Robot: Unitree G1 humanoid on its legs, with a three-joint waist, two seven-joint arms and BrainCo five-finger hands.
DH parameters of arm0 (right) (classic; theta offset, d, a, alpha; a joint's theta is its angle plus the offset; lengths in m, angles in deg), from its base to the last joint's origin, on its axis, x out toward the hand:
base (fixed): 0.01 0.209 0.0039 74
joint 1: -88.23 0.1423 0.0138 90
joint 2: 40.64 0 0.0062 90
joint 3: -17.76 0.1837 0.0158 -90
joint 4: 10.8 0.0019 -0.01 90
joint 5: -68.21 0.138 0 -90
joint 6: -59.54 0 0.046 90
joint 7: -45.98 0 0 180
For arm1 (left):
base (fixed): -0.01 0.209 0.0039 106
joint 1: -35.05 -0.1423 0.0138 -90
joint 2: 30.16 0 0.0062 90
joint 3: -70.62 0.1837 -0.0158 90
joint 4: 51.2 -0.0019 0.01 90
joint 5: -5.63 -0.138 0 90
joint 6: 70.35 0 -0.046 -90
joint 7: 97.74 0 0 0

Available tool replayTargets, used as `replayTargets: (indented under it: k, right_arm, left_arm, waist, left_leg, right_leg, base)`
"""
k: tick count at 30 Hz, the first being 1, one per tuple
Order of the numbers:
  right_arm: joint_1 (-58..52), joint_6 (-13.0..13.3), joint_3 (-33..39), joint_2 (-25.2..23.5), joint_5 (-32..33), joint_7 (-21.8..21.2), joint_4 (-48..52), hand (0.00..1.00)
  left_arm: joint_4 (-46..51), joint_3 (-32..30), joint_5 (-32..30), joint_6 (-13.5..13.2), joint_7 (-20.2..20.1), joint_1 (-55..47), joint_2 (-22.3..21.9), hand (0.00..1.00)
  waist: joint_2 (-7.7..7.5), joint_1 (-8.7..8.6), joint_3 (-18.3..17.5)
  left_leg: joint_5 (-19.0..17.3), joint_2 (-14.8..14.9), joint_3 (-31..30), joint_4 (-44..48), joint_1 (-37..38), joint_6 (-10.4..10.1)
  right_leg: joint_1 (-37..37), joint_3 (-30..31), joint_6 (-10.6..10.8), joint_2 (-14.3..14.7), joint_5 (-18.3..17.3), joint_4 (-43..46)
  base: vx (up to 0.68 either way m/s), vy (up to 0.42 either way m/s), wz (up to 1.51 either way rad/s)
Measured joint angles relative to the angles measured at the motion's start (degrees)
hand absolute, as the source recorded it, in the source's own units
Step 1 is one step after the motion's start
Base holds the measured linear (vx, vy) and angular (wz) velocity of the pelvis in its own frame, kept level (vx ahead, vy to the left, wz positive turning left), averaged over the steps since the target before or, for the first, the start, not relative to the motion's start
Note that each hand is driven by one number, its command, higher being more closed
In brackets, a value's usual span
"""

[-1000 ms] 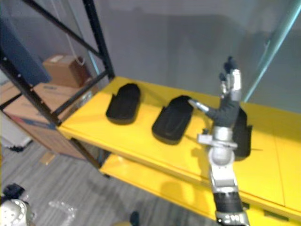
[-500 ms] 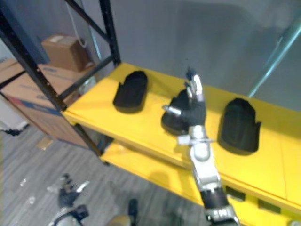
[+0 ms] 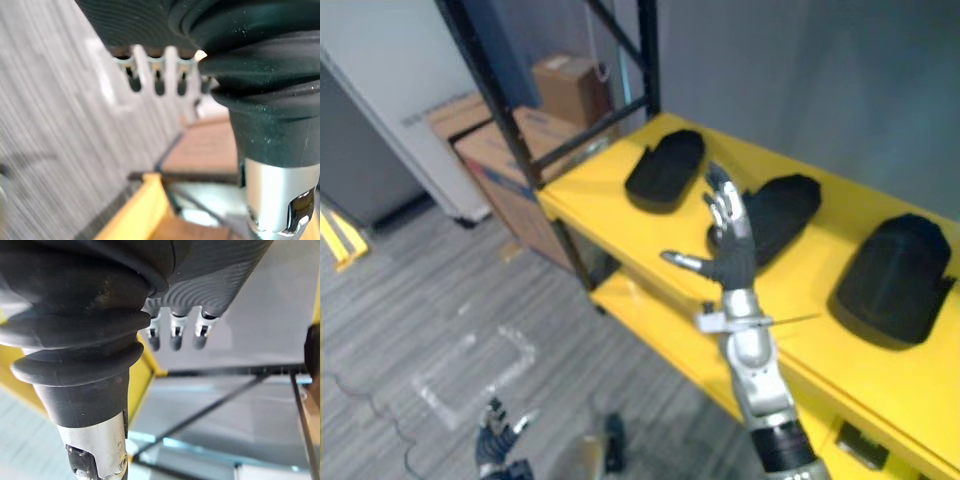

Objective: Walk over and take plastic housings, then place them on the shelf

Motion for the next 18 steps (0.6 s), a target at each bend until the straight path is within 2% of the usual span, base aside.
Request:
replayTargets:
  k: [1,2,3,7,13,18]
  right_arm:
    - [-0.21,0.00,0.33,-0.39,-0.03,0.04,-0.01,0.00]
    - [-0.69,0.06,0.65,-1.20,-0.43,0.46,0.00,0.00]
    - [-1.51,0.46,0.68,-2.41,-1.08,1.45,0.17,0.00]
    - [-1.72,0.77,0.68,-5.26,-3.79,4.51,0.55,0.00]
    - [-4.02,1.29,0.42,-5.84,-5.46,5.29,2.08,0.00]
    - [-5.67,2.99,0.02,-4.77,-5.90,4.18,2.85,0.00]
  left_arm:
    - [0.49,0.64,0.00,0.12,-0.28,0.78,0.29,0.00]
    - [1.10,1.57,-0.01,0.27,-0.84,1.62,0.73,0.00]
    - [2.00,3.63,-0.08,0.71,-1.50,1.95,1.83,0.00]
    - [2.28,5.95,-2.19,2.27,-2.05,2.00,3.29,0.00]
    - [2.28,4.90,-1.85,2.26,-0.48,1.90,6.87,0.00]
    - [2.28,5.06,-1.63,0.72,-0.45,1.62,6.17,0.00]
  waist:
    - [0.22,-0.19,-0.14]
    - [-0.45,-0.17,-0.17]
    - [-1.76,-0.26,-0.85]
    - [-2.88,0.04,-1.68]
    - [-2.81,0.00,-1.70]
    - [-1.78,-0.02,-2.33]
  left_leg:
    - [0.87,-0.45,0.01,-1.89,0.60,-1.93]
    - [1.97,-1.66,-0.05,-4.30,1.29,-1.71]
    - [3.74,-3.53,-0.27,-8.64,2.88,-1.12]
    - [7.72,-6.78,-0.82,-17.46,7.62,0.47]
    - [7.78,-8.42,-1.73,-19.03,8.53,1.39]
    - [8.12,-8.28,-0.88,-19.03,8.57,1.46]
  right_leg:
    - [-0.05,-0.19,0.30,-0.25,0.21,-0.07]
    - [-0.10,-0.37,0.60,-0.93,0.79,-0.25]
    - [-0.04,-0.37,0.96,-1.97,1.69,-0.78]
    - [0.59,-0.08,2.06,-3.85,3.44,-0.72]
    - [0.54,2.69,2.13,-4.81,4.17,0.41]
    - [0.55,3.26,2.18,-4.58,4.20,-0.45]
  base:
    - [-0.01,0.125,0.32]
    - [-0.01,0.150,0.26]
    - [-0.01,0.176,0.25]
    - [0.03,0.149,0.20]
    - [-0.01,0.085,0.08]
    - [-0.01,-0.020,-0.08]
